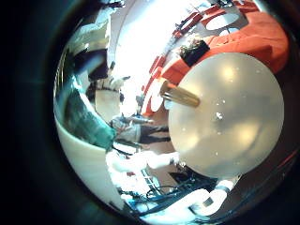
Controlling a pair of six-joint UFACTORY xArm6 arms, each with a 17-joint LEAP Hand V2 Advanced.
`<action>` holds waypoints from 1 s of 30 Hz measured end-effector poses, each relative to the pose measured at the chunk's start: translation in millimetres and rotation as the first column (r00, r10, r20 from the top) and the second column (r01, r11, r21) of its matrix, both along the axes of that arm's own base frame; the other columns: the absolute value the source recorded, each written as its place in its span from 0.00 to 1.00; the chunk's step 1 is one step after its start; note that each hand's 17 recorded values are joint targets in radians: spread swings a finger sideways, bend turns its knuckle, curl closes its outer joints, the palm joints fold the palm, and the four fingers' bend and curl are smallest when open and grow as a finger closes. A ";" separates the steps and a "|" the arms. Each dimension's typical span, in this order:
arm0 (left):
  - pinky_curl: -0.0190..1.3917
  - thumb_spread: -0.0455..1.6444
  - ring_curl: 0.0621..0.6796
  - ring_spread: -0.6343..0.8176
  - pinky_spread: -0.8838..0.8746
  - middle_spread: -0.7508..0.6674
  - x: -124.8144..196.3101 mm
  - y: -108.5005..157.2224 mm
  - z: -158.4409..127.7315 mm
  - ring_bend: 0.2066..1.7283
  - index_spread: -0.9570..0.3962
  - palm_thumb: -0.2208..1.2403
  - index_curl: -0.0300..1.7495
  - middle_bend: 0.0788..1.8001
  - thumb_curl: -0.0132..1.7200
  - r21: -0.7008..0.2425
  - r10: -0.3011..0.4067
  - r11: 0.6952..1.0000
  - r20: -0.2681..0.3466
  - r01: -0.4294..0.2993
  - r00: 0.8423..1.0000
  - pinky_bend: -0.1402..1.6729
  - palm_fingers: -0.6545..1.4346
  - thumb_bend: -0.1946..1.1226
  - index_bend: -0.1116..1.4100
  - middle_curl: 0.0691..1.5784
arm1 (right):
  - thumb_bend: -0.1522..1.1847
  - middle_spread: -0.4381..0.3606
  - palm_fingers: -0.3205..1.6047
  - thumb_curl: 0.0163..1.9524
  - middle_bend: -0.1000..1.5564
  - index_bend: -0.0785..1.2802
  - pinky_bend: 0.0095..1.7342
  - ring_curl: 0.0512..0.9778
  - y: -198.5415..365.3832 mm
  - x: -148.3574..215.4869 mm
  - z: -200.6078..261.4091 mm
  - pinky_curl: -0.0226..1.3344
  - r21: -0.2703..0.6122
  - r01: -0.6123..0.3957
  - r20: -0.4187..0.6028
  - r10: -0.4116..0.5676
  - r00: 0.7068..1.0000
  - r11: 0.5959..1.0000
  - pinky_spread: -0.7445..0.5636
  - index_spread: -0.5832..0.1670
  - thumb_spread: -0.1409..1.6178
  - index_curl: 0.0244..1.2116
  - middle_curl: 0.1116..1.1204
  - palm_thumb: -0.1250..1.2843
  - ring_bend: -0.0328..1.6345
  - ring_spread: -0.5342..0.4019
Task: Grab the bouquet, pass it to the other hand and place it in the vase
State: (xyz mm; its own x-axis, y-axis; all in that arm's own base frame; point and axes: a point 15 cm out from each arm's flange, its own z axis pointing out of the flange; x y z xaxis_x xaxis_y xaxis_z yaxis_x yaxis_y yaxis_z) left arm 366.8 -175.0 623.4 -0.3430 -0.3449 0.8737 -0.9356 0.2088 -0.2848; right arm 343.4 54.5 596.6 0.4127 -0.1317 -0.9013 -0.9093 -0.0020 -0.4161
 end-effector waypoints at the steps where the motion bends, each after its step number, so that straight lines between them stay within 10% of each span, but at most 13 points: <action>1: 0.21 0.64 0.24 0.80 0.78 0.79 2.1 2.7 7.6 0.21 0.81 0.31 0.23 0.07 0.18 -0.040 0.002 0.999 0.004 -0.002 1.000 0.20 0.40 0.12 0.17 0.17 | 0.11 0.39 0.75 0.53 0.89 0.86 0.74 0.71 4.6 -1.6 0.8 0.63 -0.002 -0.012 0.007 0.012 1.000 1.000 0.43 0.42 0.61 0.86 0.73 0.94 0.90 0.37; 18: 0.23 0.58 0.23 0.82 0.79 0.83 9.3 -8.1 23.3 0.24 0.85 0.29 0.20 0.11 0.19 -0.266 -0.144 0.957 -0.074 0.120 0.987 0.20 0.41 0.12 0.18 0.19 | 0.11 0.40 0.75 0.57 0.89 0.87 0.71 0.71 94.3 -32.7 4.9 0.68 -0.034 -0.260 0.053 0.261 0.964 0.965 0.42 0.43 0.61 0.85 0.71 0.93 0.90 0.37; 30: 0.21 0.56 0.19 0.66 0.69 0.55 -12.3 -22.2 19.9 0.25 0.74 0.32 0.22 0.33 0.20 -0.264 -0.245 0.940 -0.088 0.215 0.966 0.17 0.61 0.13 0.24 0.29 | 0.11 0.40 0.75 0.59 0.90 0.87 0.70 0.71 116.1 6.4 -43.1 0.70 -0.209 -0.190 -0.002 0.194 0.981 0.959 0.42 0.44 0.61 0.85 0.70 0.92 0.90 0.37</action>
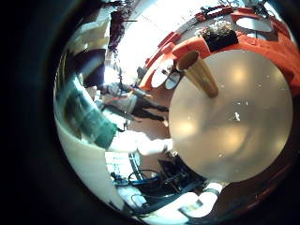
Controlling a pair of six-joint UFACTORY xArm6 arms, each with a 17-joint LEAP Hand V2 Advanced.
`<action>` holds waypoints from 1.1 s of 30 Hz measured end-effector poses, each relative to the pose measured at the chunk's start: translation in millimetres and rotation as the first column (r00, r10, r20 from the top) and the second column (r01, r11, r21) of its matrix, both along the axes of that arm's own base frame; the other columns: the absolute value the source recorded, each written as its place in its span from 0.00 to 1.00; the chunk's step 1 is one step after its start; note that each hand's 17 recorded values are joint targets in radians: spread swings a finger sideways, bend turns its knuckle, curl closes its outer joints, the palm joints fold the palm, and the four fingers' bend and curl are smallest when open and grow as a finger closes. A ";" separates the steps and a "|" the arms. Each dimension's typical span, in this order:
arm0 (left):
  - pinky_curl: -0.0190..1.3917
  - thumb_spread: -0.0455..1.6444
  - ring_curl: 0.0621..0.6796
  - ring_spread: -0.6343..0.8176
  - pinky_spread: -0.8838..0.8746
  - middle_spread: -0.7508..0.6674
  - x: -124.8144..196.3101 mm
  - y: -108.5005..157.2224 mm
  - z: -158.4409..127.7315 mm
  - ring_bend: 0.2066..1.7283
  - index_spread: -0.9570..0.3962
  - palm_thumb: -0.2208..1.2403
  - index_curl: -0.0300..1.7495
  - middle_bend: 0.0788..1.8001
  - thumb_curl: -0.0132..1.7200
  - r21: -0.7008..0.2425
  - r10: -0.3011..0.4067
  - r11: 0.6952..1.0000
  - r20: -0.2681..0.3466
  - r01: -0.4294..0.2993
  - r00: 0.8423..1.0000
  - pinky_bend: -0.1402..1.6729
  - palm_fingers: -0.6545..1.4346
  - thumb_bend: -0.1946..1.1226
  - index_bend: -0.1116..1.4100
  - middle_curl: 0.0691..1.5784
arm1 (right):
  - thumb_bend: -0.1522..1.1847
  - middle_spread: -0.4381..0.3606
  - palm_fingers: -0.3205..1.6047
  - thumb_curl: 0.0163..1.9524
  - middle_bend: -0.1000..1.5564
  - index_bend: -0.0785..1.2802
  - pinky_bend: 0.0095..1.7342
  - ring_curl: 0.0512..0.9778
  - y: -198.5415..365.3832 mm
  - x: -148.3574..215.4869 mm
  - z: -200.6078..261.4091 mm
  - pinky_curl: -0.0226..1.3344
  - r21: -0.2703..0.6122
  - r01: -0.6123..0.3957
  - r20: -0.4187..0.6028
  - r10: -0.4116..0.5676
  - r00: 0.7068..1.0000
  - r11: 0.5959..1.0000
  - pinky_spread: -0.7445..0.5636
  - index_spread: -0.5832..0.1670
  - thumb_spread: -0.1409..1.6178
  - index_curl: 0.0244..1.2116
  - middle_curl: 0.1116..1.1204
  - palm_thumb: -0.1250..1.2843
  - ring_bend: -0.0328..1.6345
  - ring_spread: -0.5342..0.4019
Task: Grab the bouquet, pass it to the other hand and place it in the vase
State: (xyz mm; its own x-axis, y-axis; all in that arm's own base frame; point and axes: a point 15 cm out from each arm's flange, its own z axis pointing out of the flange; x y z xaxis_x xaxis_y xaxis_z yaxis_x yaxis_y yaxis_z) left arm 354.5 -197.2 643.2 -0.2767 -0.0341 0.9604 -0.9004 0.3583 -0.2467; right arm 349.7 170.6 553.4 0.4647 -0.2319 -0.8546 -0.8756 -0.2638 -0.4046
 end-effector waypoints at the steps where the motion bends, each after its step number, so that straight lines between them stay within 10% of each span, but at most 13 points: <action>1: 0.21 0.56 0.20 0.60 0.65 0.51 -1.9 0.0 -0.7 0.27 0.72 0.33 0.23 0.36 0.20 0.001 -0.009 1.000 -0.003 0.009 1.000 0.19 0.66 0.13 0.25 0.30 | 0.11 0.40 0.75 0.59 0.90 0.87 0.70 0.71 -0.3 1.5 -3.4 0.70 -0.009 0.002 -0.005 -0.002 1.000 1.000 0.42 0.44 0.61 0.85 0.70 0.92 0.90 0.37; 6: 0.34 0.60 0.45 0.25 0.36 0.34 1.2 -4.2 -2.5 0.54 0.55 0.64 0.29 0.46 0.26 -0.009 -0.017 1.000 -0.040 0.017 0.999 0.49 0.98 0.27 0.30 0.38 | 0.11 0.40 0.75 0.59 0.90 0.87 0.70 0.71 -4.4 14.0 -14.8 0.71 -0.036 0.035 -0.023 -0.036 0.999 0.999 0.42 0.44 0.61 0.85 0.70 0.92 0.90 0.37; 14: 0.48 0.61 0.71 0.16 0.24 0.24 4.1 0.0 2.7 0.76 0.36 0.80 0.42 0.60 0.34 -0.059 -0.005 0.998 -0.025 0.003 1.000 0.72 0.89 0.32 0.53 0.47 | 0.08 0.38 0.72 0.52 0.85 0.81 0.69 0.69 -18.9 25.0 -25.2 0.70 -0.049 0.095 -0.037 -0.097 0.995 0.994 0.39 0.42 0.62 0.83 0.68 0.76 0.87 0.37; 21: 0.54 0.63 0.78 0.16 0.21 0.21 5.9 0.8 23.4 0.83 0.28 0.83 0.51 0.66 0.39 -0.085 0.069 0.994 0.045 -0.065 0.997 0.77 0.84 0.33 0.59 0.51 | 0.08 0.35 0.35 0.41 0.66 0.38 0.69 0.62 -46.9 31.3 -66.3 0.62 -0.022 0.178 -0.151 -0.179 0.972 0.984 0.28 0.33 0.63 0.70 0.59 0.63 0.82 0.34; 24: 0.55 0.64 0.79 0.16 0.21 0.21 12.1 13.0 34.4 0.84 0.26 0.83 0.54 0.67 0.41 -0.089 0.137 0.988 0.080 -0.130 0.987 0.77 0.83 0.32 0.59 0.52 | 0.08 0.40 0.16 0.38 0.55 0.31 0.63 0.56 -52.9 32.0 -72.3 0.61 -0.017 0.193 -0.162 -0.193 0.968 0.981 0.39 0.33 0.64 0.62 0.52 0.61 0.73 0.40; 33: 0.60 0.65 0.79 0.17 0.19 0.21 19.2 57.1 55.8 0.86 0.22 0.83 0.62 0.68 0.46 -0.074 0.307 0.952 0.205 -0.299 0.929 0.76 0.82 0.30 0.56 0.53 | 0.09 0.56 0.14 0.32 0.34 0.20 0.49 0.35 -67.6 35.7 -75.6 0.47 -0.014 0.222 -0.166 -0.221 0.961 0.975 0.76 0.36 0.64 0.43 0.33 0.59 0.52 0.66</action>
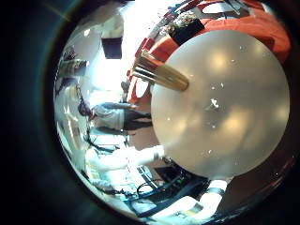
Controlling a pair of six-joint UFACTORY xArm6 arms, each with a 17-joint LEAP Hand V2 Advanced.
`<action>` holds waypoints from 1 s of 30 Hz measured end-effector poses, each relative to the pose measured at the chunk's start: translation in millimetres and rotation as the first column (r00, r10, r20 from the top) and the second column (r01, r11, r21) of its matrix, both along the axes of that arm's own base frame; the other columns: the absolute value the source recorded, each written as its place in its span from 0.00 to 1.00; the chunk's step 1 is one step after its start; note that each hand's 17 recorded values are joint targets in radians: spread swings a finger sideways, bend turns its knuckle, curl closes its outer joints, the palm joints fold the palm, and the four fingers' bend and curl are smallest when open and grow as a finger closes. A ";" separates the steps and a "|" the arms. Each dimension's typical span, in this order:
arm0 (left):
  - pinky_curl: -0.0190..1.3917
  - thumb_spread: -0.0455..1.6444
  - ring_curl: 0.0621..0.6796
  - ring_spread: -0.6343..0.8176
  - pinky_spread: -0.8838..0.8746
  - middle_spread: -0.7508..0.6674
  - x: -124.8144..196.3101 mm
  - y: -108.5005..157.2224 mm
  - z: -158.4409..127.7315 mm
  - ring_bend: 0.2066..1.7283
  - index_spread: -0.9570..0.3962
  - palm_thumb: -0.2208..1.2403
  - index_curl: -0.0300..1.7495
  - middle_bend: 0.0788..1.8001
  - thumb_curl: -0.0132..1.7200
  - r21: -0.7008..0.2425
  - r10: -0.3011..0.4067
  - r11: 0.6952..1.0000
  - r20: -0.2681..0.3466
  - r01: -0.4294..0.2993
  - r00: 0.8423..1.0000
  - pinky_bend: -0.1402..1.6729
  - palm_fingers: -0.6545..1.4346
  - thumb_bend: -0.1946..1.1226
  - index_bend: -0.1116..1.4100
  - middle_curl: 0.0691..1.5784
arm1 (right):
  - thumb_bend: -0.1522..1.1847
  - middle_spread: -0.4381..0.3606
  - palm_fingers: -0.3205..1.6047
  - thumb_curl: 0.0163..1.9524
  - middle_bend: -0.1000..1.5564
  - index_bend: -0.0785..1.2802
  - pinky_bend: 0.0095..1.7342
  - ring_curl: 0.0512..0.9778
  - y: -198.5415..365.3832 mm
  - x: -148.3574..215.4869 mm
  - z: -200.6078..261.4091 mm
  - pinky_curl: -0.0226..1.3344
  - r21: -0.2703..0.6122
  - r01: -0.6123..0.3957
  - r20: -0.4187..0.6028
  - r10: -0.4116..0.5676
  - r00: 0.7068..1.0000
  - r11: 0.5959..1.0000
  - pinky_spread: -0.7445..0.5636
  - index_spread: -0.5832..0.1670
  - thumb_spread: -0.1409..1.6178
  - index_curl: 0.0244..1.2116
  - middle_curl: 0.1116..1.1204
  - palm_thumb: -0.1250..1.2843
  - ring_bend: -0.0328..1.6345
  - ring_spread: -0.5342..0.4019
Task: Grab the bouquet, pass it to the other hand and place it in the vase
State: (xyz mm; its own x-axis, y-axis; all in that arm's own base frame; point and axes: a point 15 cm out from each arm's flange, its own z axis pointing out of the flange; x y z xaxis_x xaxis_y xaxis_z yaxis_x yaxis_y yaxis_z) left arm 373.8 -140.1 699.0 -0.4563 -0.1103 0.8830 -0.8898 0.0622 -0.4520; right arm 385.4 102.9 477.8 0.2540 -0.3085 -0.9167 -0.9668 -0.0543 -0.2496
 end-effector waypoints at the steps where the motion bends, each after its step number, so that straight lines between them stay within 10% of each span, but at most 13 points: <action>1: 0.60 0.65 0.79 0.17 0.19 0.21 1.6 4.6 1.8 0.86 0.22 0.83 0.63 0.68 0.46 0.005 0.025 1.000 0.015 -0.025 1.000 0.76 0.82 0.30 0.56 0.53 | 0.09 0.57 0.15 0.32 0.33 0.19 0.48 0.34 -1.1 0.3 -0.2 0.46 0.000 0.002 0.001 -0.002 1.000 1.000 0.78 0.36 0.64 0.42 0.32 0.59 0.50 0.67; 12: 0.63 0.66 0.78 0.17 0.18 0.20 23.5 29.7 -15.0 0.86 0.19 0.84 0.69 0.68 0.50 0.087 0.199 0.974 0.102 -0.208 0.975 0.74 0.83 0.28 0.51 0.53 | 0.09 0.62 0.18 0.28 0.28 0.18 0.40 0.26 -2.8 2.6 -1.0 0.37 0.000 0.010 0.006 -0.010 1.000 1.000 0.89 0.38 0.64 0.33 0.26 0.60 0.43 0.73; 30: 0.68 0.67 0.77 0.17 0.16 0.20 60.5 19.0 -70.9 0.86 0.16 0.85 0.75 0.67 0.54 0.054 0.235 0.970 0.026 -0.236 0.972 0.71 0.83 0.25 0.46 0.54 | 0.10 0.63 0.21 0.27 0.23 0.17 0.37 0.22 1.8 -8.9 -16.7 0.30 0.018 0.011 -0.034 -0.010 0.999 1.000 0.90 0.40 0.64 0.25 0.23 0.61 0.38 0.76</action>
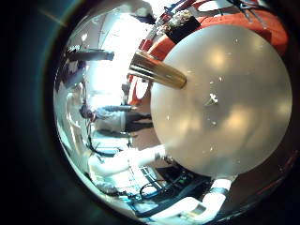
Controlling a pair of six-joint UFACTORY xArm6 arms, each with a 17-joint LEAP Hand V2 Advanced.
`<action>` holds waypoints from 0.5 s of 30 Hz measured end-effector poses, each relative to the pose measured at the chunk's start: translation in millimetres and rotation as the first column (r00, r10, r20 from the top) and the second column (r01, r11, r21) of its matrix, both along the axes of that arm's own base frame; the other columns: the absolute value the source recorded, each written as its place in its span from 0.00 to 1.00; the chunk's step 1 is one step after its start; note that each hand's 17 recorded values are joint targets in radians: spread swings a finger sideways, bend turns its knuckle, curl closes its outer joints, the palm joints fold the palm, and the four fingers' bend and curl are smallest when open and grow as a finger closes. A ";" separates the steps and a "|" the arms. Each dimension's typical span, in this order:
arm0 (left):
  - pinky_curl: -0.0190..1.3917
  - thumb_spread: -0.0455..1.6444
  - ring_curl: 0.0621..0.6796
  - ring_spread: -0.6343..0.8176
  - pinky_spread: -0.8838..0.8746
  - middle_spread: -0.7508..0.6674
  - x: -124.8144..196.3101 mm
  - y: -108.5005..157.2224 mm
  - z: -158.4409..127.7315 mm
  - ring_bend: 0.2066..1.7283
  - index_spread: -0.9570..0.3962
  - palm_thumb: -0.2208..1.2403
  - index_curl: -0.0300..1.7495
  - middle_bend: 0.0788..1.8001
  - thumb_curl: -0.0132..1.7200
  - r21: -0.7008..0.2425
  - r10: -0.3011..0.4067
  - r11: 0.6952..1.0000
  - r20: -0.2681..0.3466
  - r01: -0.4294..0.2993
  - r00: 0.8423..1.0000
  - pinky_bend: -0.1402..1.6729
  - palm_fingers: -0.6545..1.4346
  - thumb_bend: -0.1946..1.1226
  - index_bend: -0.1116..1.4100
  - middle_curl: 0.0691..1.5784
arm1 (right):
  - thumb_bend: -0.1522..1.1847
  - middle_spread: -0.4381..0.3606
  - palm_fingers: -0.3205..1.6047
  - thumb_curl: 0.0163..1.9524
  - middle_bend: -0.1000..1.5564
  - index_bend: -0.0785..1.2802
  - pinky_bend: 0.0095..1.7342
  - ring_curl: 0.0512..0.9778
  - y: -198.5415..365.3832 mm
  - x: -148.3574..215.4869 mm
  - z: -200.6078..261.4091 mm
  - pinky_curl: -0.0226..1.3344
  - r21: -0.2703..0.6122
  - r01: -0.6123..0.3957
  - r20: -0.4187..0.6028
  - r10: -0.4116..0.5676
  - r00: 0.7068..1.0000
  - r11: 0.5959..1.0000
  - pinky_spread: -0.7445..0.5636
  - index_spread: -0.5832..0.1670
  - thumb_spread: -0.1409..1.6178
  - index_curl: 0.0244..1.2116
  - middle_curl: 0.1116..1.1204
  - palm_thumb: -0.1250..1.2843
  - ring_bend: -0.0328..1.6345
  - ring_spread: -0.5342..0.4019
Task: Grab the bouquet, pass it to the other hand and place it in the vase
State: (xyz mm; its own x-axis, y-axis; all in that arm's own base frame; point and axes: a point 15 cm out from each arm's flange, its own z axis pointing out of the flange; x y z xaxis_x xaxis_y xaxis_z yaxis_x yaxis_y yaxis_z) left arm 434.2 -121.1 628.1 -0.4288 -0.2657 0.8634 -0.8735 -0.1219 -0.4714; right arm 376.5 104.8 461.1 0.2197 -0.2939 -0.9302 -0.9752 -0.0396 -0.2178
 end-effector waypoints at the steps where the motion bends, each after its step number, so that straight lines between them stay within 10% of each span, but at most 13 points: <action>1: 0.68 0.67 0.77 0.17 0.16 0.20 0.7 0.4 -1.7 0.86 0.16 0.85 0.75 0.67 0.54 0.000 0.000 1.000 0.001 0.000 1.000 0.71 0.83 0.24 0.46 0.54 | 0.10 0.63 0.21 0.27 0.23 0.17 0.37 0.22 -0.5 0.3 -0.4 0.29 0.000 0.001 -0.001 -0.001 1.000 1.000 0.90 0.40 0.64 0.25 0.23 0.61 0.38 0.76; 15: 0.70 0.68 0.77 0.17 0.15 0.20 12.0 6.2 -21.0 0.85 0.15 0.85 0.78 0.66 0.56 -0.016 0.022 1.000 -0.025 -0.022 0.999 0.70 0.84 0.22 0.44 0.54 | 0.10 0.63 0.22 0.27 0.21 0.17 0.36 0.21 -0.5 0.1 -0.4 0.26 0.001 -0.002 0.005 0.002 1.000 1.000 0.90 0.41 0.64 0.22 0.23 0.62 0.37 0.76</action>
State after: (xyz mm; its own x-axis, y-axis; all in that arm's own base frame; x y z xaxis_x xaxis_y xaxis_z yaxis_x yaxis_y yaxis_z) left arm 446.2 -114.8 607.1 -0.4015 -0.2610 0.8779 -0.8819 -0.1483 -0.4474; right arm 376.6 104.3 460.7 0.2252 -0.2928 -0.9293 -0.9739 -0.0416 -0.2229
